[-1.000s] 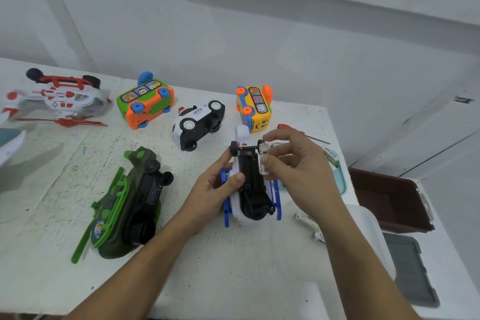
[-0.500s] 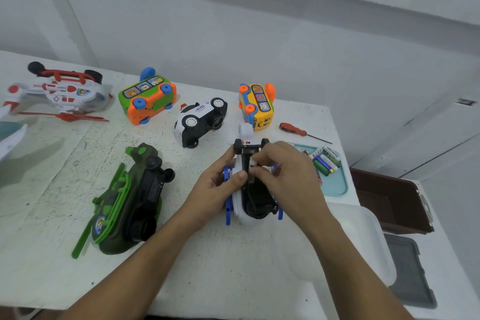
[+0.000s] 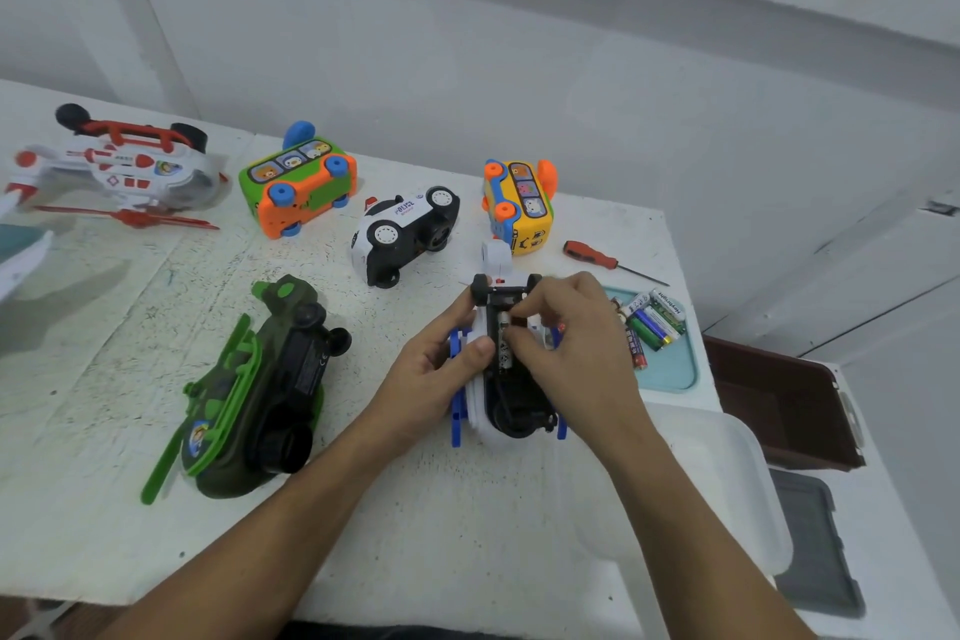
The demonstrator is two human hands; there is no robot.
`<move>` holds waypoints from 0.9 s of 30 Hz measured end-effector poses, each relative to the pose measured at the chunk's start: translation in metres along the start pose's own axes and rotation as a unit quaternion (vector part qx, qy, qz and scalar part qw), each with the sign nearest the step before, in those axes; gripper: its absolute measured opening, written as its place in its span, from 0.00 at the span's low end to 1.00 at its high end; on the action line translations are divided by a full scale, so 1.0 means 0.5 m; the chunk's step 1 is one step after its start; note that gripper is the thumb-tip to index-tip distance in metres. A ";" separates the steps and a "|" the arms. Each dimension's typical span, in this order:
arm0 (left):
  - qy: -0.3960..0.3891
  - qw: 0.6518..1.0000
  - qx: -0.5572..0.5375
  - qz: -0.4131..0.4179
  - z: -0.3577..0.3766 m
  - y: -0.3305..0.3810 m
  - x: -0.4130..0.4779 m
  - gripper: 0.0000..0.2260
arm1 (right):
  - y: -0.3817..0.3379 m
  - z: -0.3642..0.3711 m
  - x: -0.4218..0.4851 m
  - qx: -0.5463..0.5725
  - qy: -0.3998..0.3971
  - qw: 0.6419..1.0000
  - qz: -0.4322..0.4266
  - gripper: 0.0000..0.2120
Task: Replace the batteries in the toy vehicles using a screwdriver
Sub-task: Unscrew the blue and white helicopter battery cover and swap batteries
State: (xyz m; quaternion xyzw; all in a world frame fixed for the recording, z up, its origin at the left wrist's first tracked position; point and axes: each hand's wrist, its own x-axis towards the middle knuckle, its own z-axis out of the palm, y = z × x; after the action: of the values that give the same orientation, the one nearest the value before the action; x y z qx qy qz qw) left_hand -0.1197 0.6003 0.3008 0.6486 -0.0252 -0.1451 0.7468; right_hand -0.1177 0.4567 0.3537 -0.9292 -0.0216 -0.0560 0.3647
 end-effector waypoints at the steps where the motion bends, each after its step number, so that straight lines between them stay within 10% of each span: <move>1: 0.001 1.000 0.002 -0.001 0.000 -0.002 0.001 0.19 | 0.000 0.003 -0.002 0.009 0.004 1.000 0.003 0.10; 10: -0.001 1.000 0.010 0.006 -0.004 -0.009 -0.001 0.20 | 0.007 0.009 0.013 0.168 -0.038 0.973 0.154 0.19; 22: 0.016 0.999 0.038 0.025 -0.001 -0.012 -0.001 0.21 | 0.000 0.013 0.028 0.090 -0.077 0.981 0.152 0.12; 27: 0.010 0.998 0.046 0.033 -0.005 -0.019 0.000 0.21 | 0.030 -0.051 0.054 0.258 -0.199 0.924 0.199 0.08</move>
State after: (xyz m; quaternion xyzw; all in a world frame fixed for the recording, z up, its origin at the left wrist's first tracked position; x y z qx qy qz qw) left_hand -0.1207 0.6015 0.2913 0.6825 -0.0456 -0.1129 0.7207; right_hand -0.0918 0.4284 0.3654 -0.7804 0.0780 0.2113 0.5833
